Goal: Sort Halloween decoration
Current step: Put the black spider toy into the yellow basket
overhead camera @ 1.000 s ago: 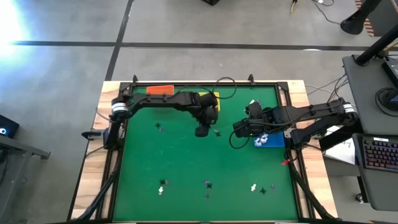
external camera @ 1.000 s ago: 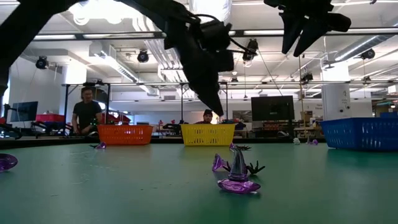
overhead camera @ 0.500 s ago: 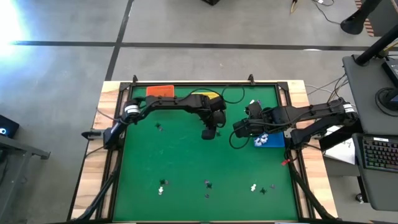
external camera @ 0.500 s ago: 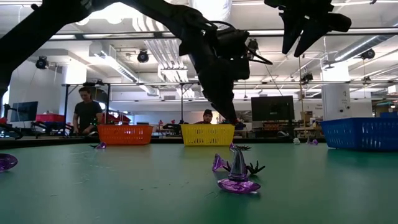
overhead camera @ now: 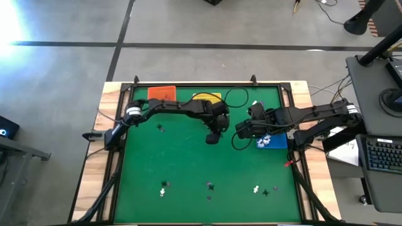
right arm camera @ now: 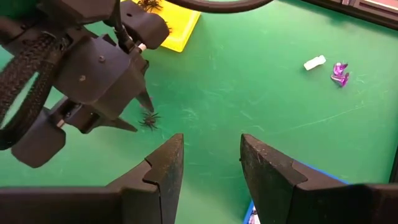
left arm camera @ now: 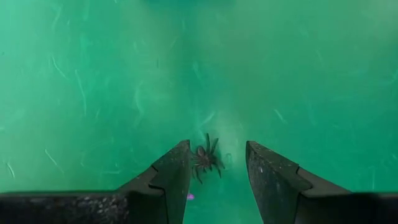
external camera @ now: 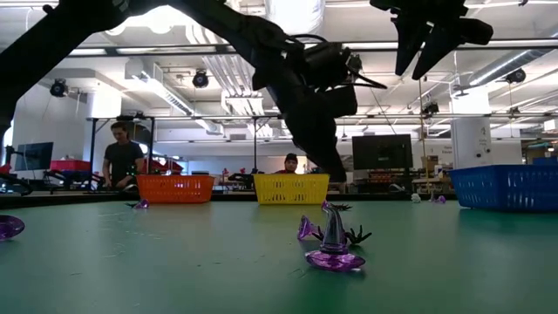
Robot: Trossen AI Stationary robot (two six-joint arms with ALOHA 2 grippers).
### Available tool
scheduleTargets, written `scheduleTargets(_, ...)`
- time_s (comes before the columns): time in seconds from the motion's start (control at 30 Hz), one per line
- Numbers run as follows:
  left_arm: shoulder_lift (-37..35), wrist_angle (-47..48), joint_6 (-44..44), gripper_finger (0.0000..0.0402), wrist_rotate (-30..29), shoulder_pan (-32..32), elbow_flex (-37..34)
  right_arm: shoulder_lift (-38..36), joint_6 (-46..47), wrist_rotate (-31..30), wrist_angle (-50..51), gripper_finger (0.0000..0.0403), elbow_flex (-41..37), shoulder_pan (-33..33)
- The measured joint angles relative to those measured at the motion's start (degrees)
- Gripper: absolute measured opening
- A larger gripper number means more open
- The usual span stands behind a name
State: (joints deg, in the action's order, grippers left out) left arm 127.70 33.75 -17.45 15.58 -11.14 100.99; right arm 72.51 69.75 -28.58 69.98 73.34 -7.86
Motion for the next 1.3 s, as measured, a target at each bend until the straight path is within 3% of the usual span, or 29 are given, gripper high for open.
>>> scheduleTargets(0.93,4.2,-3.3,3.3,0.0136,-1.0,-0.1,-2.4,0.0,1.2,0.1,-0.9,0.0152,0.1,0.0)
scheduleTargets(1.1,4.3,-3.5,3.4,0.011,-3.1,0.0,-2.4,0.0,1.2,0.1,-0.9,0.0153,0.1,0.0)
scheduleTargets(1.3,4.3,-3.6,3.4,0.0046,-3.7,-0.1,-2.5,0.0,0.9,0.1,-1.2,0.0153,0.1,0.0)
